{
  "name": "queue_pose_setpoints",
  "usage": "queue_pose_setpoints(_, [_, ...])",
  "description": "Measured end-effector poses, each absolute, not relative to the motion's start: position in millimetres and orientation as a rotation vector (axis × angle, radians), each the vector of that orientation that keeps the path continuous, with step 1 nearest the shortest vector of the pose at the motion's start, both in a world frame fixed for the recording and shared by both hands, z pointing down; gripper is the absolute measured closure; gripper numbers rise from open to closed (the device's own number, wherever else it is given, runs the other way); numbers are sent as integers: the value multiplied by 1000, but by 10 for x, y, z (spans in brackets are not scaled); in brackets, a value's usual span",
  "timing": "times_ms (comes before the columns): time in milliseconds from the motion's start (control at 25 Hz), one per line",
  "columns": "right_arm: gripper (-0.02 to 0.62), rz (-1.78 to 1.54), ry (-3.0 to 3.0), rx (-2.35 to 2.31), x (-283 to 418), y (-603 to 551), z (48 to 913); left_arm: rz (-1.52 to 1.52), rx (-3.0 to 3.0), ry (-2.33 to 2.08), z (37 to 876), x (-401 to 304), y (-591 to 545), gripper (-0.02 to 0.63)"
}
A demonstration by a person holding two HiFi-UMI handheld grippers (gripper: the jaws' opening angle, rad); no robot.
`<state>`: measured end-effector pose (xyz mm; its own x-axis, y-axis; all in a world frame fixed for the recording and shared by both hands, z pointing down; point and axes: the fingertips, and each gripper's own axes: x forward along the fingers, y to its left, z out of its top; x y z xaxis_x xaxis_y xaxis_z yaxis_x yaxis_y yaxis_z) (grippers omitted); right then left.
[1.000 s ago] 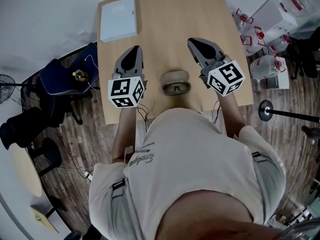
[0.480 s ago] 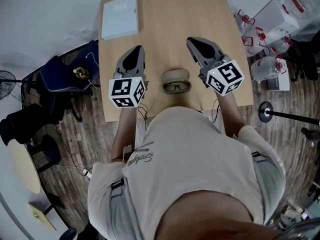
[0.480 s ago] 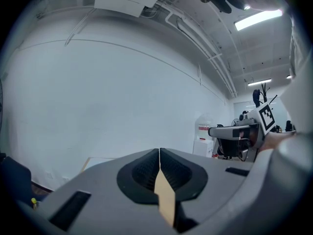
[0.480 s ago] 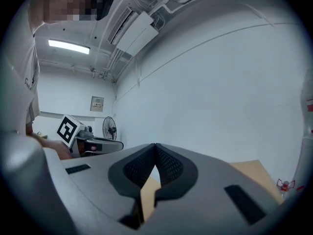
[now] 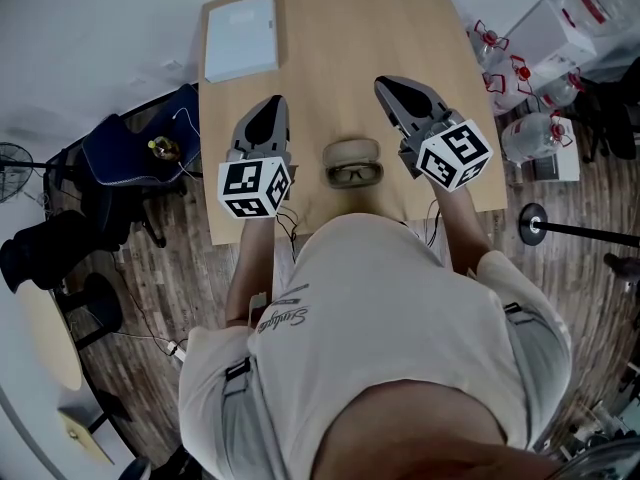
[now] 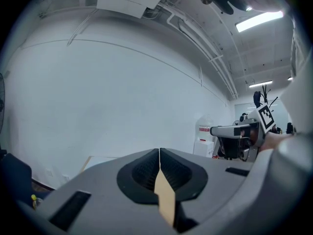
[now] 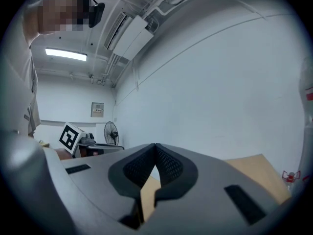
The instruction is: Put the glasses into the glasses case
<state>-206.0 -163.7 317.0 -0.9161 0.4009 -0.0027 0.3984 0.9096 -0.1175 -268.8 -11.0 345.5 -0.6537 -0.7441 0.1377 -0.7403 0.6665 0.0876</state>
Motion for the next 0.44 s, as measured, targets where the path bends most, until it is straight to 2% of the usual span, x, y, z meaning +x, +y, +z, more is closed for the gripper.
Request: queue_pose_setpoints(440, [600,94,-3060,-591,-2073,-1695,3171,-41,1222,-2726,3440,-2727,-102,589])
